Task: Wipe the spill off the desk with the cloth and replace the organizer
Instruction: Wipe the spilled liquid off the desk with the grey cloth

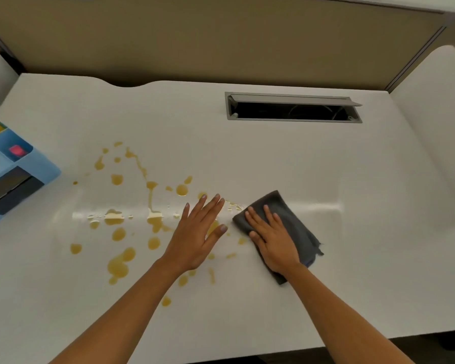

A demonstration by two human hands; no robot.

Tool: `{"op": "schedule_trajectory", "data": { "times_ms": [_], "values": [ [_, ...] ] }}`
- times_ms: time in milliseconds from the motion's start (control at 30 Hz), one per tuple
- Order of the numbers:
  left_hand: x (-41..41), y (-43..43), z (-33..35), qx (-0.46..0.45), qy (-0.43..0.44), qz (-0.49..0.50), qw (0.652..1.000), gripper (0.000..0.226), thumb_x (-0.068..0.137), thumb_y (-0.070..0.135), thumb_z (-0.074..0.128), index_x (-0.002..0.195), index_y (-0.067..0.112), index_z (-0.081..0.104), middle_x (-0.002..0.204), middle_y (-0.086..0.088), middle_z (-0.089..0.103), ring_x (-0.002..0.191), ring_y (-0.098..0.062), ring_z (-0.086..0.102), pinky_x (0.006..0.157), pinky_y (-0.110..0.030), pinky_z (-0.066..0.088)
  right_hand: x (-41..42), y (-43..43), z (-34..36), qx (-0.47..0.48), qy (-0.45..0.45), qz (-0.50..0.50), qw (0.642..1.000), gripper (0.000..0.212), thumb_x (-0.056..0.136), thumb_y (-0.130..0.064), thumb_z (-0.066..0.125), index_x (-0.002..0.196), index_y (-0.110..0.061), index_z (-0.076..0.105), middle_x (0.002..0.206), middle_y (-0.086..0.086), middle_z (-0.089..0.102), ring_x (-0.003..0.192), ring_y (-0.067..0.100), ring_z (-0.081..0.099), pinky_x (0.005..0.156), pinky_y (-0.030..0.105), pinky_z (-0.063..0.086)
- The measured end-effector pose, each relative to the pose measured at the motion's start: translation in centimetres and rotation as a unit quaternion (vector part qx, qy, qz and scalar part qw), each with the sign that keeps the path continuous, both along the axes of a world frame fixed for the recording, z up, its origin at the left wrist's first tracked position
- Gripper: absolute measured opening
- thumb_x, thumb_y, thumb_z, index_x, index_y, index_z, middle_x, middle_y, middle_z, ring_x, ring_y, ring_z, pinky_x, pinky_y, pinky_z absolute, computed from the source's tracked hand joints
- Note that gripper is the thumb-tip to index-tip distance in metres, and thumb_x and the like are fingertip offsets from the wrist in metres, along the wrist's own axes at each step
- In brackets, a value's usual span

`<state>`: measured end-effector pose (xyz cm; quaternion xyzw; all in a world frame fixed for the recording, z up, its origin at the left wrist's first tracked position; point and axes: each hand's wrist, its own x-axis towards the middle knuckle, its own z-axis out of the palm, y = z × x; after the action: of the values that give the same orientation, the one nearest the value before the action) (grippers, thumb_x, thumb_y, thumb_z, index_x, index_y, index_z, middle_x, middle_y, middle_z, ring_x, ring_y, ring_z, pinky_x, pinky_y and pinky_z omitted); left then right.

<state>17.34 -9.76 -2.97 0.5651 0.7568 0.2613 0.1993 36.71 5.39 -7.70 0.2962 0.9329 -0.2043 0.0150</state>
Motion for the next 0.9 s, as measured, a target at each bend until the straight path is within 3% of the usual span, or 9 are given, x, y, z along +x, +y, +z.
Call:
{"op": "schedule_trajectory", "data": {
  "times_ms": [233, 400, 600, 733, 900],
  "values": [
    [-0.5, -0.1, -0.1, -0.003, 0.011, 0.002, 1.000, 0.066, 0.095, 0.064, 0.012, 0.153, 0.033, 0.010, 0.159, 0.020, 0.004, 0.146, 0.001, -0.011, 0.120, -0.036, -0.007, 3.8, -6.9, -0.6, -0.057, -0.034, 0.187, 0.980, 0.048, 0.105, -0.051, 0.014, 0.151, -0.048, 0.001, 0.158, -0.032, -0.001, 0.148, 0.003, -0.014, 0.118, 0.025, -0.016],
    [-1.9, -1.3, 0.1, -0.020, 0.026, 0.007, 0.999, 0.064, 0.096, 0.061, 0.015, 0.153, 0.032, 0.007, 0.159, 0.020, 0.003, 0.145, 0.001, -0.013, 0.121, -0.037, -0.006, 8.4, -3.1, 0.0, -0.061, -0.062, 0.236, 0.968, 0.046, 0.105, -0.051, 0.018, 0.150, -0.050, 0.010, 0.156, -0.036, 0.005, 0.149, 0.000, -0.003, 0.117, 0.021, -0.011],
    [-2.8, -2.2, 0.1, -0.033, 0.019, 0.026, 0.999, 0.063, 0.097, 0.057, 0.019, 0.153, 0.031, 0.006, 0.160, 0.019, 0.003, 0.145, 0.001, -0.015, 0.121, -0.038, -0.007, 3.4, 3.9, 0.7, -0.018, -0.020, 0.142, 0.990, 0.047, 0.105, -0.050, 0.019, 0.151, -0.046, 0.018, 0.156, -0.032, 0.017, 0.150, 0.004, 0.006, 0.121, 0.026, 0.000],
    [-2.7, -2.2, 0.1, -0.039, 0.018, 0.027, 0.999, 0.064, 0.096, 0.059, 0.017, 0.152, 0.032, 0.004, 0.160, 0.019, 0.002, 0.144, 0.002, -0.016, 0.121, -0.036, -0.008, -3.4, 4.9, 0.4, 0.012, -0.015, 0.072, 0.997, 0.048, 0.103, -0.049, 0.017, 0.151, -0.045, 0.009, 0.158, -0.029, 0.005, 0.150, 0.004, -0.006, 0.120, 0.023, -0.010],
    [-2.5, -1.9, 0.2, -0.020, 0.015, 0.027, 0.999, 0.065, 0.096, 0.060, 0.015, 0.153, 0.030, 0.008, 0.160, 0.019, 0.004, 0.145, 0.002, -0.013, 0.121, -0.036, -0.007, -8.0, 1.3, -0.1, 0.001, -0.012, 0.135, 0.991, 0.052, 0.103, -0.051, 0.014, 0.153, -0.042, 0.004, 0.160, -0.025, -0.001, 0.149, 0.006, -0.014, 0.121, 0.030, -0.011]
  ]
}}
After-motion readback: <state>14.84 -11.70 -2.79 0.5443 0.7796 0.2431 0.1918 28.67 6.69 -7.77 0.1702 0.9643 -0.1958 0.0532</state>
